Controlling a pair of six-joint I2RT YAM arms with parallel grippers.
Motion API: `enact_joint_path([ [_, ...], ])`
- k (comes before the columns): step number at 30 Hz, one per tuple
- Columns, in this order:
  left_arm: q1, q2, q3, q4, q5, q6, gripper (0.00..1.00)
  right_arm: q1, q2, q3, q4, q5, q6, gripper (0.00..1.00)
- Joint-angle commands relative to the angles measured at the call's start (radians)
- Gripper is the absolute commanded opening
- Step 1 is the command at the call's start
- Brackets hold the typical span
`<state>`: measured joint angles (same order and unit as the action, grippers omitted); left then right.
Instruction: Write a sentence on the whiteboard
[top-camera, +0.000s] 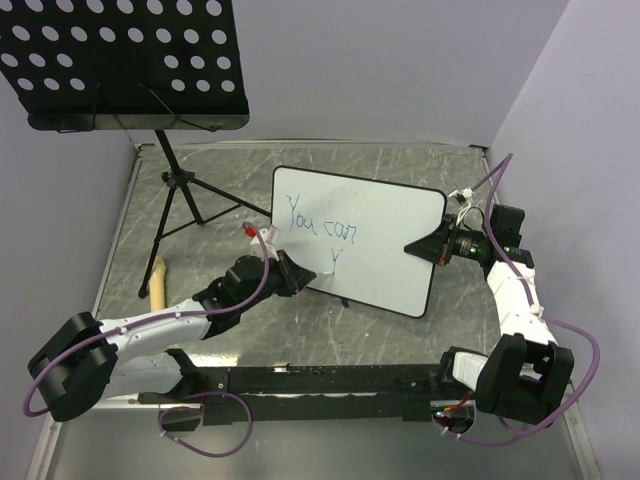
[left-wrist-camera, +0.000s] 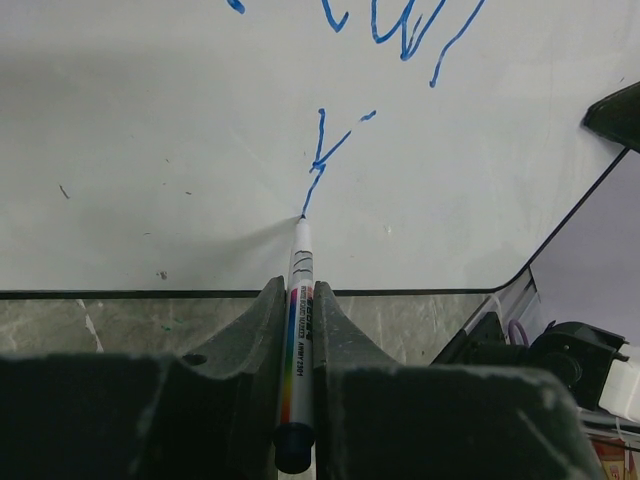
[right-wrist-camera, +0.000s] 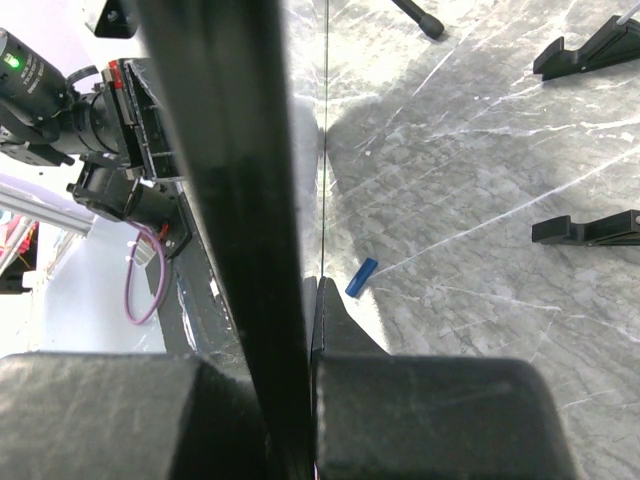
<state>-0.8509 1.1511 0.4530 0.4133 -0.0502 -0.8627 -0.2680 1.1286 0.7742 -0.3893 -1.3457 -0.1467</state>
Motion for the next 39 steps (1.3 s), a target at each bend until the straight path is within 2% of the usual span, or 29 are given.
enact_joint_path([
  [1, 0.004, -0.059, 0.001, 0.016, 0.019, -0.002, 0.01, 0.006, -0.024, 0.069, 0.056, -0.228, 0.015, 0.0],
  [8, 0.004, -0.129, 0.065, -0.014, 0.013, 0.027, 0.01, 0.006, -0.02, 0.069, 0.056, -0.228, 0.015, 0.0],
  [19, 0.004, 0.001, 0.11, 0.036, 0.038, 0.04, 0.01, 0.006, -0.021, 0.071, 0.052, -0.23, 0.01, 0.0],
  [39, 0.007, 0.05, 0.119, 0.05, 0.041, 0.04, 0.01, 0.004, -0.023, 0.071, 0.05, -0.231, 0.007, 0.0],
])
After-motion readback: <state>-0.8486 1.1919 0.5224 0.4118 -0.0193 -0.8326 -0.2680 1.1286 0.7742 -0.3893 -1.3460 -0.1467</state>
